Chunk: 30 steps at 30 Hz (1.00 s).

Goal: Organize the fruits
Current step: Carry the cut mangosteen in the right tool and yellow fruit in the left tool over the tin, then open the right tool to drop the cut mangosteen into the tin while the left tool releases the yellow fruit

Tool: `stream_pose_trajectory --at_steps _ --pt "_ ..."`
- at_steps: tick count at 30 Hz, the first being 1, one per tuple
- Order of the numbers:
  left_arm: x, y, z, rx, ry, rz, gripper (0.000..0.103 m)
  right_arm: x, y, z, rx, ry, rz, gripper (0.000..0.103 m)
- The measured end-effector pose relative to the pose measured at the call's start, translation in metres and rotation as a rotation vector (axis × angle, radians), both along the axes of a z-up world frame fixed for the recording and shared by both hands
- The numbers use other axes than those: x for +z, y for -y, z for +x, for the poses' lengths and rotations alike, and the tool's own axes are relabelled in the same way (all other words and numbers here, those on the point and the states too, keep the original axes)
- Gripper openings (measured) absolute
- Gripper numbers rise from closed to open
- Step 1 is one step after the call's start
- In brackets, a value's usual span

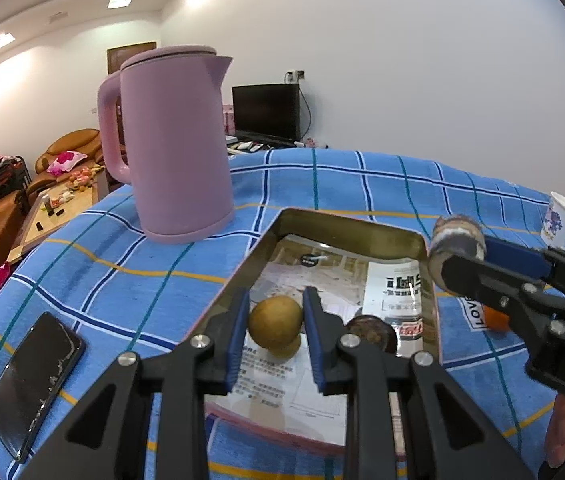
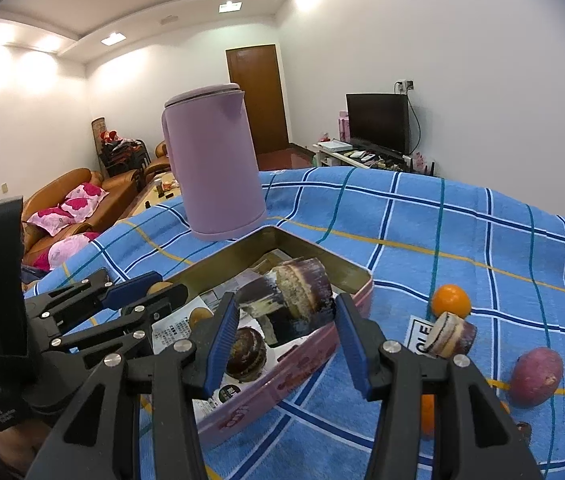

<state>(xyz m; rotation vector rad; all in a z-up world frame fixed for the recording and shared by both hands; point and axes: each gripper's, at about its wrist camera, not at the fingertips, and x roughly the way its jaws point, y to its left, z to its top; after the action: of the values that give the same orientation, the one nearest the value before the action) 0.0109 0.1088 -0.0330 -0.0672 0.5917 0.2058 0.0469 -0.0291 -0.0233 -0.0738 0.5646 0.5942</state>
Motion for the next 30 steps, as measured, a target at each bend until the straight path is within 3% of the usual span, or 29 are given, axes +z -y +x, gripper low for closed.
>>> stream_pose_trajectory --at_steps 30 --pt "-0.010 -0.023 0.012 0.062 -0.046 0.015 0.028 -0.021 -0.028 0.002 0.081 -0.060 -0.052 0.051"
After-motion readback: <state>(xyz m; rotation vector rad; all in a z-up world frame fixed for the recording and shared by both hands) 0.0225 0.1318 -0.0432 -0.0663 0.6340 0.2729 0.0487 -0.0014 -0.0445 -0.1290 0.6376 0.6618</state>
